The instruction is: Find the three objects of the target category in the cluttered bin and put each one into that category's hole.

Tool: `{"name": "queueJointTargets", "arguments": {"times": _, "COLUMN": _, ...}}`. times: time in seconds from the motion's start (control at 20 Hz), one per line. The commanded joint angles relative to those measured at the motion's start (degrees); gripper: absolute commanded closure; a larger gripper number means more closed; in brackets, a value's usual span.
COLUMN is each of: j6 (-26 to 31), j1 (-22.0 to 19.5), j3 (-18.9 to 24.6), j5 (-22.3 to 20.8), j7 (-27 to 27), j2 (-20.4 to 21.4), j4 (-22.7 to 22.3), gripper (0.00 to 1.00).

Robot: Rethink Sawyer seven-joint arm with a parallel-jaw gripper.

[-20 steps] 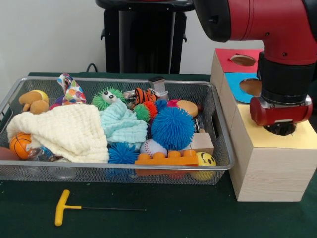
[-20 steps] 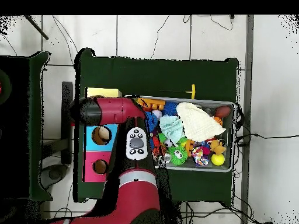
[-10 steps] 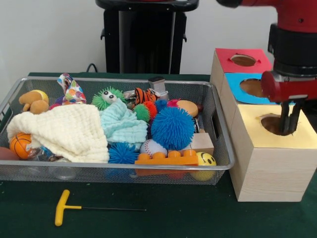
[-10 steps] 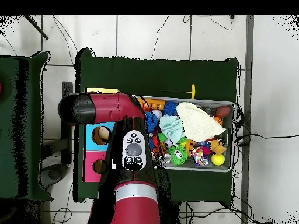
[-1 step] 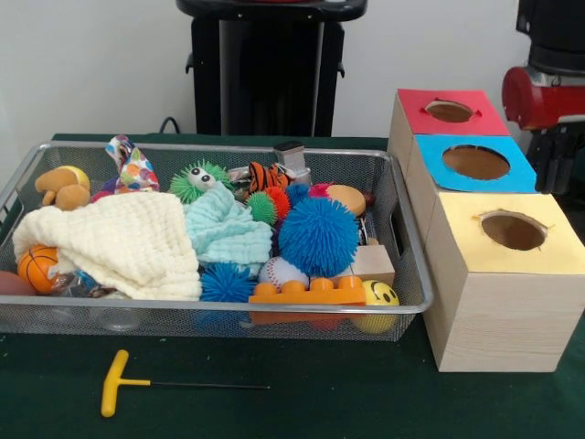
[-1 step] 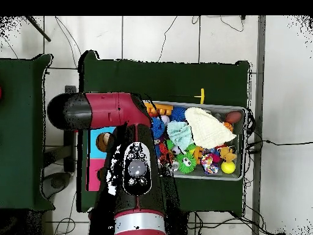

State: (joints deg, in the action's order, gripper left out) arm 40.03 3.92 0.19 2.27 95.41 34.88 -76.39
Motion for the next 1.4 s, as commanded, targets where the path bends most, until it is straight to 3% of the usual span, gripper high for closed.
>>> {"name": "queueJointTargets", "arguments": {"times": 0.05, "j6": 11.48, "j1": -0.3, "j3": -0.45, "j5": -0.06, "j7": 7.65, "j2": 3.04, "j4": 0.37, "gripper": 1.0}}
{"name": "queueJointTargets", "arguments": {"times": 0.65, "j6": 14.88, "j1": -8.55, "j3": 2.56, "j5": -2.52, "j7": -5.37, "j2": 9.08, "j4": -0.89, "gripper": 1.0}}
{"name": "queueJointTargets", "arguments": {"times": 1.4, "j6": 13.33, "j1": -22.17, "j3": 10.62, "j5": -6.42, "j7": -18.89, "j2": 8.96, "j4": -1.89, "gripper": 1.0}}
